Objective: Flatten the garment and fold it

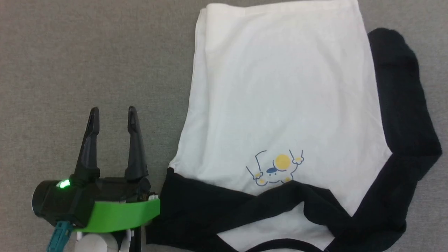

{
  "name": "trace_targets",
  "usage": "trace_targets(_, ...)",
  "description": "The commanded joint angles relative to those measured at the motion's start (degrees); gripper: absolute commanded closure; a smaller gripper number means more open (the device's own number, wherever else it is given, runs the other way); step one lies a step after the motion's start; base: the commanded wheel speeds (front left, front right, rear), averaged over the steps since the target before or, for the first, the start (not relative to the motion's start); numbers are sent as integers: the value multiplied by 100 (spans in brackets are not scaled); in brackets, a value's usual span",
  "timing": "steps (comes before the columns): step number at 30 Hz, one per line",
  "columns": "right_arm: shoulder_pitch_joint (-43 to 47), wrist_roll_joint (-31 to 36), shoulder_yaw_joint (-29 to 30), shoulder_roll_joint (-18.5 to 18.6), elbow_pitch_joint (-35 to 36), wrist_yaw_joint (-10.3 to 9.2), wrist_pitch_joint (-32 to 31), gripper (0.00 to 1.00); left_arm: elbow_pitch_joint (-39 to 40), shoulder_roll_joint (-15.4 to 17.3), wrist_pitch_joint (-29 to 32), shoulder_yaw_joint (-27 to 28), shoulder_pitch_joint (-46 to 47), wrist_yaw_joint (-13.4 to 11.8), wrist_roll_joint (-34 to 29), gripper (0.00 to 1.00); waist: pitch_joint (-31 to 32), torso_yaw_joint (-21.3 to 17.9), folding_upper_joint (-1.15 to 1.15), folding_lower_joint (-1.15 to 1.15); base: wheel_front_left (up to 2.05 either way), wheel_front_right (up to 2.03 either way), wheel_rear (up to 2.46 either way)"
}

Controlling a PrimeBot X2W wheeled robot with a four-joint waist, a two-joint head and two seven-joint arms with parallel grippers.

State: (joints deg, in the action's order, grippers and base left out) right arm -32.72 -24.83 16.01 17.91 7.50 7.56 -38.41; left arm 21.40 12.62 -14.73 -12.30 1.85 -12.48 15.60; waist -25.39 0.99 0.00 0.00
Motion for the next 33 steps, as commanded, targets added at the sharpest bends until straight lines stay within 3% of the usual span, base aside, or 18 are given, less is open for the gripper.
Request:
trace_targets(1, -191, 22, -71, 85, -157, -8, -140, 0, 13, -40, -27, 12, 127, 53, -58, 0, -319, 73, 0, 0, 0, 0, 0)
trace_targets(9, -602, 75, -370, 319, -805, -8, -845, 0, -83, -229, -27, -23, 294, 184, -111, 0, -640, 243, 0, 0, 0, 0, 0)
trace_targets(18, -657, 138, -609, 528, -1144, -8, -1003, 0, -215, -408, -27, -24, 415, 349, -168, 0, -893, 488, 0, 0, 0, 0, 0)
trace_targets(19, -640, 177, -686, 576, -1243, -8, -1025, 6, -251, -445, -27, -20, 430, 390, -180, 0, -916, 536, 0, 0, 0, 0, 0)
trace_targets(20, -642, 192, -695, 587, -1288, -8, -1025, 51, -264, -461, -27, -15, 432, 405, -183, 0, -924, 554, 0, 0, 0, 0, 0)
trace_targets(21, -649, 217, -702, 597, -1342, -8, -1014, 84, -279, -476, -27, -7, 431, 422, -188, 0, -928, 571, 0, 0, 0, 0, 0)
trace_targets(22, -655, 242, -706, 606, -1379, -8, -1000, 100, -291, -486, -27, 0, 431, 436, -193, 0, -928, 581, 0, 0, 0, 0, 0)
trace_targets(33, -638, 437, -335, 459, -1639, -8, -285, 100, -519, -547, -27, 144, 311, 579, -211, 0, -398, 419, 0, 0, 0, 0, 0)
